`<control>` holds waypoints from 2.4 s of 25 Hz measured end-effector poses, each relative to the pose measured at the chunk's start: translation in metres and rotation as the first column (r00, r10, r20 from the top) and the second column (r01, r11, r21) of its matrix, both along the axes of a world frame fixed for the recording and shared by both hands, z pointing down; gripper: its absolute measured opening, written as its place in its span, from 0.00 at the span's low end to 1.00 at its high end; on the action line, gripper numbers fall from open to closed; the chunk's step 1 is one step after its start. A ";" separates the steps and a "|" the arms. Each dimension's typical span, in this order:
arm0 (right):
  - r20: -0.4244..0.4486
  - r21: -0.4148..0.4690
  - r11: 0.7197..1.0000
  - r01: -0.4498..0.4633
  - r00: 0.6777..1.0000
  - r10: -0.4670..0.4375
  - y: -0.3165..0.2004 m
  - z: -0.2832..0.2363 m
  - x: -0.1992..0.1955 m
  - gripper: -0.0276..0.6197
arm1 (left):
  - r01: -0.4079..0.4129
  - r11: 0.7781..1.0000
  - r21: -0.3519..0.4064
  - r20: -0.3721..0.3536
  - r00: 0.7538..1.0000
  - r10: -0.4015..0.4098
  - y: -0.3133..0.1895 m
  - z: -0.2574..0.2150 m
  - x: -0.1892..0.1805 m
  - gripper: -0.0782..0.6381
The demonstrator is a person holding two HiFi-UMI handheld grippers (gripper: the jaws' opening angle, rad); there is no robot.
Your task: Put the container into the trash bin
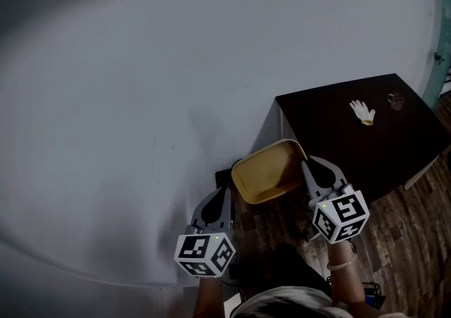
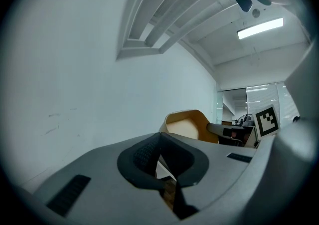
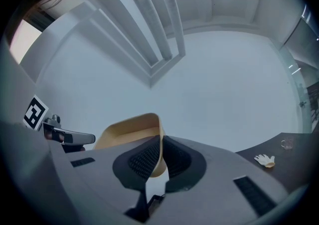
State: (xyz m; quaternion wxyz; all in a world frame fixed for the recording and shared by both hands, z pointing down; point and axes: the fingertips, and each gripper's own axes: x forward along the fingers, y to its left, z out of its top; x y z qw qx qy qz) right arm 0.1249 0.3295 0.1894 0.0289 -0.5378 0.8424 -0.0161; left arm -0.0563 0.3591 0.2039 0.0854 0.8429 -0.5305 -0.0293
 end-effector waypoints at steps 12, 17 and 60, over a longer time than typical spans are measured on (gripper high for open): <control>0.029 -0.002 1.000 0.018 0.999 -0.018 -0.099 0.013 -0.005 0.08 | 0.020 1.000 -0.014 0.012 1.000 -0.020 -0.095 0.012 -0.004 0.14; 0.031 -0.025 0.999 0.027 0.999 -0.026 -0.194 0.023 -0.009 0.08 | 0.015 0.999 -0.034 0.024 1.000 -0.014 -0.187 0.020 -0.006 0.14; -0.074 -0.176 0.984 0.020 0.997 -0.034 -0.495 0.151 -0.080 0.08 | 0.073 0.985 -0.156 0.030 0.997 -0.069 -0.489 0.149 -0.060 0.14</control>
